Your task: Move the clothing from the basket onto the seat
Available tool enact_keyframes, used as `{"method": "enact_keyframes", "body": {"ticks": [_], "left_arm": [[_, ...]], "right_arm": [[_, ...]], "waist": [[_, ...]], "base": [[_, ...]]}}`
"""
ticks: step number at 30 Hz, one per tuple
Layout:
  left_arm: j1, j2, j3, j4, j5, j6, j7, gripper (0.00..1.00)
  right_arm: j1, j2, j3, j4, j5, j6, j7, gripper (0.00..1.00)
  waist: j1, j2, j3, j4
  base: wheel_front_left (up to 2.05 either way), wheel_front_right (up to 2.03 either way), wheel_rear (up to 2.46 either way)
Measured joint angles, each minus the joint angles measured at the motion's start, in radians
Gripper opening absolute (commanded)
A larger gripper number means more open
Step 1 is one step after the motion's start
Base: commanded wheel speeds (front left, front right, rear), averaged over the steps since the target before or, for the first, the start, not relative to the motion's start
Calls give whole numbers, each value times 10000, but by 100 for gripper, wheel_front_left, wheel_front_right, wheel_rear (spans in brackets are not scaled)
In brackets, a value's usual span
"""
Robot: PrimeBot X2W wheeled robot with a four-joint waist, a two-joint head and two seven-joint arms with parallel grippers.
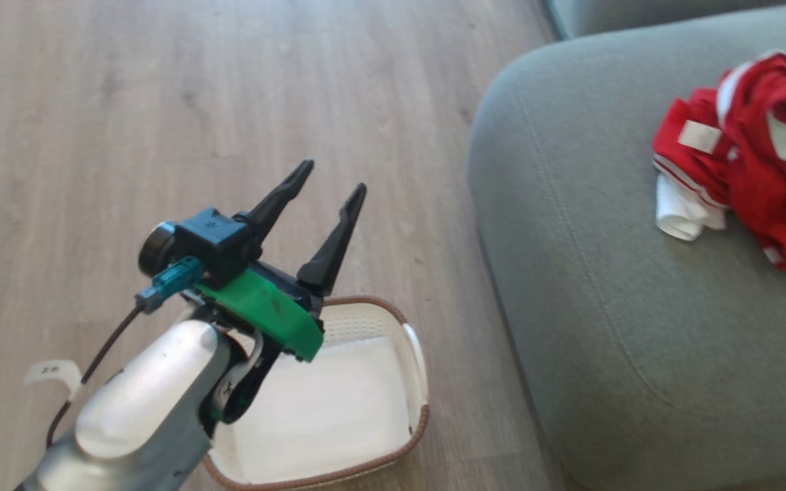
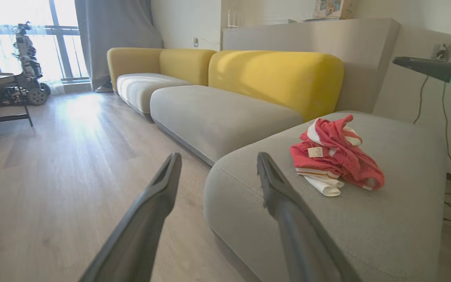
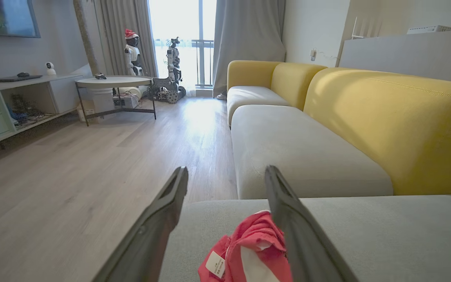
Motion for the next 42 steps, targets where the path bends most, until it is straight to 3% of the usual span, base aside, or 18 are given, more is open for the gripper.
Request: {"method": "enact_keyframes", "body": {"ticks": [5, 10, 18, 24, 29, 42], "left_arm": [[344, 242, 255, -29, -186, 278, -148, 100], [1177, 550, 702, -38, -355, 757, -322, 100], [2114, 857, 1189, -167, -368, 1338, -508, 100], [3074, 803, 1929, -305, -347, 1781, -594, 100], [3824, 466, 2792, -472, 299, 1879, -596, 100], [5464, -460, 4429, -631, 2002, 1258, -596, 100]], "right_arm": [[1523, 380, -1375, -535, -506, 0, -621, 100], [3453, 1674, -3024, -1666, -1601, 0, -913, 100], [5713, 3613, -4161, -3267, -2608, 0, -951, 100], [6574, 4775, -4341, -4046, -3124, 0, -961, 100], [7434, 5356, -4079, -4297, -3488, 0, -1212, 100], [7802, 6065, -3751, -4257, -4178, 0, -1657, 100]], "waist": [[0, 0, -212, 569], [0, 0, -509, 1118], [0, 0, -774, 1652], [0, 0, -830, 1818], [0, 0, -897, 1824], [0, 0, -790, 1501]], "base": [[0, 0, 0], [0, 0, 0], [0, 0, 0], [0, 0, 0], [0, 0, 0], [0, 0, 0]]}}
